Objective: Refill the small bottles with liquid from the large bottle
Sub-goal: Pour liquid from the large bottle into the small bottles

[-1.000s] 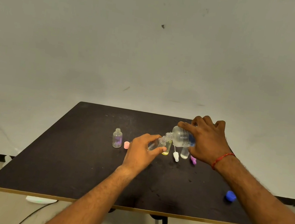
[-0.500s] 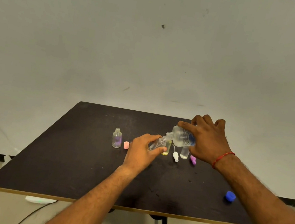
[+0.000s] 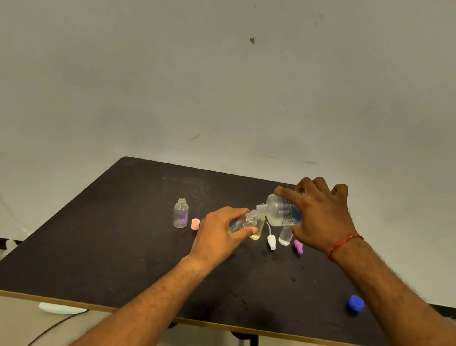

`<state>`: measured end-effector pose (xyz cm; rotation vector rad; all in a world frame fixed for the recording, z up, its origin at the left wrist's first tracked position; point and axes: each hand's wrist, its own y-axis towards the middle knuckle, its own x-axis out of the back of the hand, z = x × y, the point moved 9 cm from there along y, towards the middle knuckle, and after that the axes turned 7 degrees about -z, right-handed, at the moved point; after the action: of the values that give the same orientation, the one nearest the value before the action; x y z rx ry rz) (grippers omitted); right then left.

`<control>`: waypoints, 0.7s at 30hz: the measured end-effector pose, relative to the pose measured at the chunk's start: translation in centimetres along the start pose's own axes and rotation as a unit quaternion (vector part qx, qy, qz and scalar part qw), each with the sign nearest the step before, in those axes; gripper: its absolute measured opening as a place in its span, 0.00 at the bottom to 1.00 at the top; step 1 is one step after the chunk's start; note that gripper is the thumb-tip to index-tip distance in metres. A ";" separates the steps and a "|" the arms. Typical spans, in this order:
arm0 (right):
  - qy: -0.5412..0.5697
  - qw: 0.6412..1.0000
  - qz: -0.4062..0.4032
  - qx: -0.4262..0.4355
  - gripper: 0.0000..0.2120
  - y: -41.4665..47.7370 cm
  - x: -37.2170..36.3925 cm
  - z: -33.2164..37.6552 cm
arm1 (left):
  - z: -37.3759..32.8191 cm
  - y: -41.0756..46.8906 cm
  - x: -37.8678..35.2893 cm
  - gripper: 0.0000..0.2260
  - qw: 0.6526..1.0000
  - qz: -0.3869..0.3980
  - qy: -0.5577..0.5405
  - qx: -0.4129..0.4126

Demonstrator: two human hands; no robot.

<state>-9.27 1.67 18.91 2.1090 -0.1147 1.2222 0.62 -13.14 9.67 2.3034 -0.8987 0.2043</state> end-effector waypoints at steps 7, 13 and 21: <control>0.002 1.000 0.004 0.001 0.38 0.0 -0.1 0.0 | -0.1 0.0 -0.1 0.19 1.000 0.005 0.001 0.000; -0.005 1.000 0.004 0.000 0.38 -0.1 -0.2 0.0 | 0.0 -0.2 -0.1 0.18 1.000 0.007 -0.003 0.003; -0.004 1.000 0.008 -0.006 0.38 -0.2 -0.6 -0.2 | 0.3 0.0 -0.5 0.19 1.000 0.010 0.001 0.003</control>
<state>-9.69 1.74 18.38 2.1076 -0.1420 1.2191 0.27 -13.09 9.23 2.2998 -0.9219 0.2184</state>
